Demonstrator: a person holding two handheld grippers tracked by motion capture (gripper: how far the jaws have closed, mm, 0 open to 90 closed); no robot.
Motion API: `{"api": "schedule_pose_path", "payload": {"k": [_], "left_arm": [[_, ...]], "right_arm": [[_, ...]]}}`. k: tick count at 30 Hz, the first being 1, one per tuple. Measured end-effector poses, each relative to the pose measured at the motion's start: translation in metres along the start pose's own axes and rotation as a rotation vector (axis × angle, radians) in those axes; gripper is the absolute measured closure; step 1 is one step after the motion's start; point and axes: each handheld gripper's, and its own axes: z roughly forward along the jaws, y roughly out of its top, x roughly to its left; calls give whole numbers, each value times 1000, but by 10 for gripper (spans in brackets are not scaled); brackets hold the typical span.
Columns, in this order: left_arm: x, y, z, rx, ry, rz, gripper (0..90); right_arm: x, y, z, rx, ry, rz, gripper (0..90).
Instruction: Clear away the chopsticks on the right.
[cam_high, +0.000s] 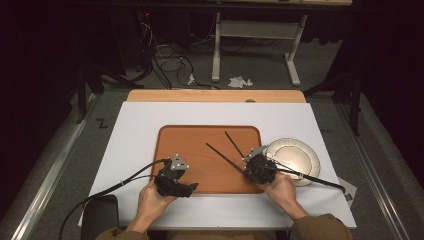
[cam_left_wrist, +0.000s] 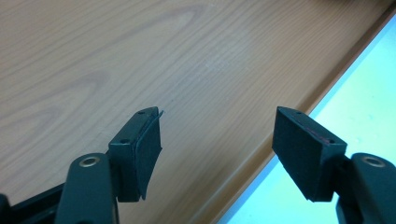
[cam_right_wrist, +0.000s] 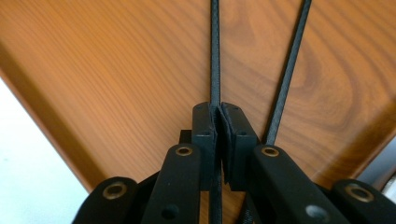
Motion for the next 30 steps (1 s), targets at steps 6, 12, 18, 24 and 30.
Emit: {"api": "schedule_pose_path", "payload": {"k": [6, 12, 18, 24, 30], "left_arm": [[0, 0, 1, 3, 0, 1, 326], [1, 0, 1, 3, 1, 1, 326], [0, 0, 0, 2, 2, 1, 326], [0, 0, 0, 3, 0, 2, 326], [0, 0, -1, 0, 3, 7, 326]], "right_arm": [[0, 0, -2, -11, -10, -12, 827], [3, 1, -12, -91, 26, -33, 848], [11, 4, -2, -51, 50, -83, 864], [6, 5, 4, -18, 14, -63, 861], [1, 5, 3, -5, -36, -36, 861]]}}
